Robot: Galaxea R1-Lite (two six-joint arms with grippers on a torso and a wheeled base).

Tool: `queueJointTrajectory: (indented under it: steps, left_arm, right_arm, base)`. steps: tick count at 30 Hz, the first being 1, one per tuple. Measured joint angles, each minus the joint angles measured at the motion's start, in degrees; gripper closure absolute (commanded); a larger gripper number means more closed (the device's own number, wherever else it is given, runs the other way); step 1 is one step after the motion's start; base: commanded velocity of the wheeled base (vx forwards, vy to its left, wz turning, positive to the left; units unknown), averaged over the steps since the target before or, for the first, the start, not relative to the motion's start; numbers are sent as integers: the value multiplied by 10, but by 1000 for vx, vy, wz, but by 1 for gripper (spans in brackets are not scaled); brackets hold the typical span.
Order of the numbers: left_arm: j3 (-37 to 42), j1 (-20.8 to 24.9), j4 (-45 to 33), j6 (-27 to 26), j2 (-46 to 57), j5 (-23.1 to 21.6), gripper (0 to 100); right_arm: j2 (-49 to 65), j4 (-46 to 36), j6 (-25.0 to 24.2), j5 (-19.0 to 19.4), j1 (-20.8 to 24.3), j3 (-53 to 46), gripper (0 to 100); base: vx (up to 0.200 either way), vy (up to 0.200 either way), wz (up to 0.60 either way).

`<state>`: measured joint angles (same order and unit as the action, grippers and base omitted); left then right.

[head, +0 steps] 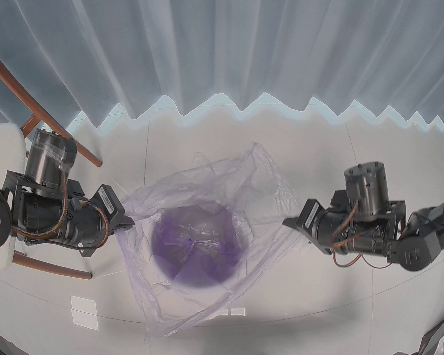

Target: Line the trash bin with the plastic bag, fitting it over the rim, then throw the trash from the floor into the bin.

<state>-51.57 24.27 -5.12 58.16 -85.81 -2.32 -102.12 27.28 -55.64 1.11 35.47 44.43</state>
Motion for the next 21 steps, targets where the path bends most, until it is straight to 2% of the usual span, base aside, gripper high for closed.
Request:
queueJointTrajectory:
  steps: [3,7,13,21]
  left_arm:
    - [1,-15,12,36,5,-20,100]
    - [-3,-35,52,71,-5,-39,100]
    - [-33,-53,84,99,-47,-50,100]
    - [-64,-69,89,116,-98,-53,100]
  right_arm:
    - [3,-73,-11,18,-18,67,100]
    - [-8,-121,-20,32,-37,145,100]
    - [-46,-140,-6,41,-54,204,100]
    - [-86,-139,28,42,-64,226,100]
  base:
    - [0,0,0]
    - [0,0,0]
    - [0,0,0]
    - [0,0,0]
